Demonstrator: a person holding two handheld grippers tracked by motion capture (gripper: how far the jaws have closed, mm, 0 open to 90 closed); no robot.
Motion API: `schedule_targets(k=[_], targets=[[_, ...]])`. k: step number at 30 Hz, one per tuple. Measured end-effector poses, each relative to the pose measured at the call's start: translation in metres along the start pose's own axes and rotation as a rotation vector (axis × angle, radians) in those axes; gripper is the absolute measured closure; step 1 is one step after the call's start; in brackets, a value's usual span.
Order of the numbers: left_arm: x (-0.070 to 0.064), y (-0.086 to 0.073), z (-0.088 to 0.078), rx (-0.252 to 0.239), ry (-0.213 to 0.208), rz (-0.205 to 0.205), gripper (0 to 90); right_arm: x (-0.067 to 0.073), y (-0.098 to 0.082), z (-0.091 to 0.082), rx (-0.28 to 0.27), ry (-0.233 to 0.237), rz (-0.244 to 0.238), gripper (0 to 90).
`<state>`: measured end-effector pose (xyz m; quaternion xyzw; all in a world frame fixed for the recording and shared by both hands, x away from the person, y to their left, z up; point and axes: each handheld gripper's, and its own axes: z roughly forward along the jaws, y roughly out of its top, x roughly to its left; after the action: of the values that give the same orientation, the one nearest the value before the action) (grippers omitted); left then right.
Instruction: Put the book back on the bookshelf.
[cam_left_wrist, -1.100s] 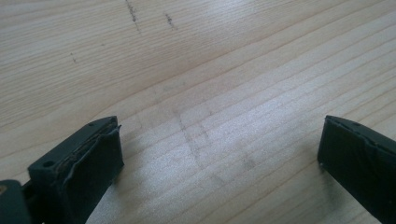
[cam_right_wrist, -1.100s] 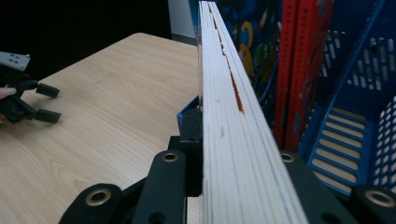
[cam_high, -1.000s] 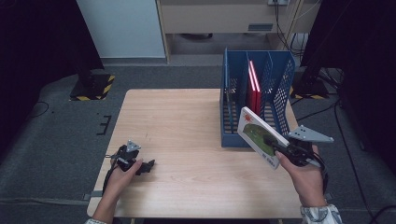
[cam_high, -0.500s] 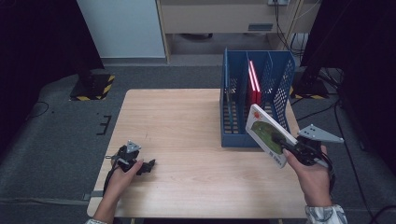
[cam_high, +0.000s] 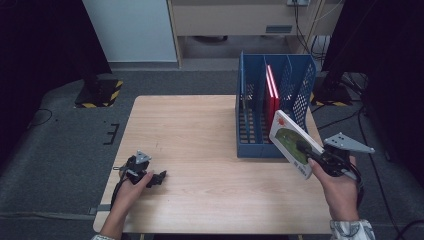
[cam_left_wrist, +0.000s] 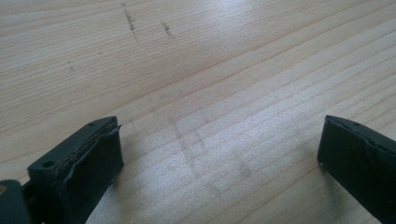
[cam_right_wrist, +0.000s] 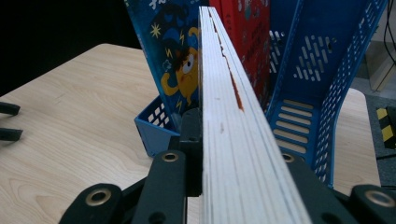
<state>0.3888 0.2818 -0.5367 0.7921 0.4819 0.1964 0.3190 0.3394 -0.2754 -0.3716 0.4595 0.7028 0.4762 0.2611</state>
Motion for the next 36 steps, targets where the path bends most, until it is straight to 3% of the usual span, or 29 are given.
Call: schedule_targets(k=[36], targets=[[0.000, 0.000, 0.000, 0.000, -0.004, 0.004, 0.0, -0.020, 0.010, -0.008, -0.016, -0.116, 0.018, 75.5]])
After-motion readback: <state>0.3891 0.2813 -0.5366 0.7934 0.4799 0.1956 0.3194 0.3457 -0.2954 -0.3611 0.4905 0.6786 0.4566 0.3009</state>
